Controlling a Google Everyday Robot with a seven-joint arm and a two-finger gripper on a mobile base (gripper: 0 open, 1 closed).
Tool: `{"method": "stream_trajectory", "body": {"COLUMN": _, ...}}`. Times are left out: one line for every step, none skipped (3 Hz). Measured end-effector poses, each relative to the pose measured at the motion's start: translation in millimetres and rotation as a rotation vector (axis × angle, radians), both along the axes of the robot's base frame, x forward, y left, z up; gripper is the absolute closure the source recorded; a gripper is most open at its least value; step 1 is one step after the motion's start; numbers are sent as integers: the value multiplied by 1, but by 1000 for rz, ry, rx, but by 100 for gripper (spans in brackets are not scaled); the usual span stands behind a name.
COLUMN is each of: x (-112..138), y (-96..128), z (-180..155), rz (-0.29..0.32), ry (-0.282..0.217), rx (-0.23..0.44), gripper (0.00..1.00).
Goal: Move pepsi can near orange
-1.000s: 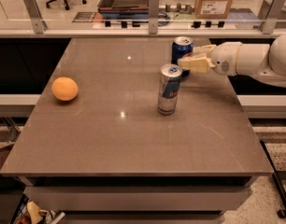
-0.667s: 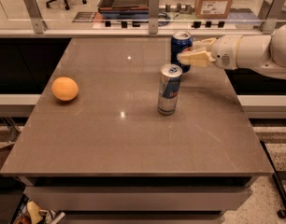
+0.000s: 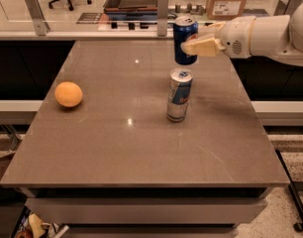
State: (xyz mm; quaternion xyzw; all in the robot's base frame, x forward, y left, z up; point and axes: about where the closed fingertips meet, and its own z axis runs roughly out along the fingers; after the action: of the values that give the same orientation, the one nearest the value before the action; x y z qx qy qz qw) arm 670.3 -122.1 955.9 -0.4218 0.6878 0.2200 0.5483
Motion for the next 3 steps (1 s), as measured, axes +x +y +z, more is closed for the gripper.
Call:
{"method": "stream_trajectory", "body": {"x": -16, "y": 30, "z": 13, "rz": 24, "ry": -18, "rx": -13, "gripper": 100}}
{"method": "stream_trajectory", "body": {"x": -37, "y": 64, "z": 10, "rz": 30, "ry": -19, "rx": -18, "gripper": 100}}
{"method": "stream_trajectory", "body": {"x": -56, "y": 100, "z": -3, "rz": 32, "ry": -14, "rx": -24, "gripper": 100}}
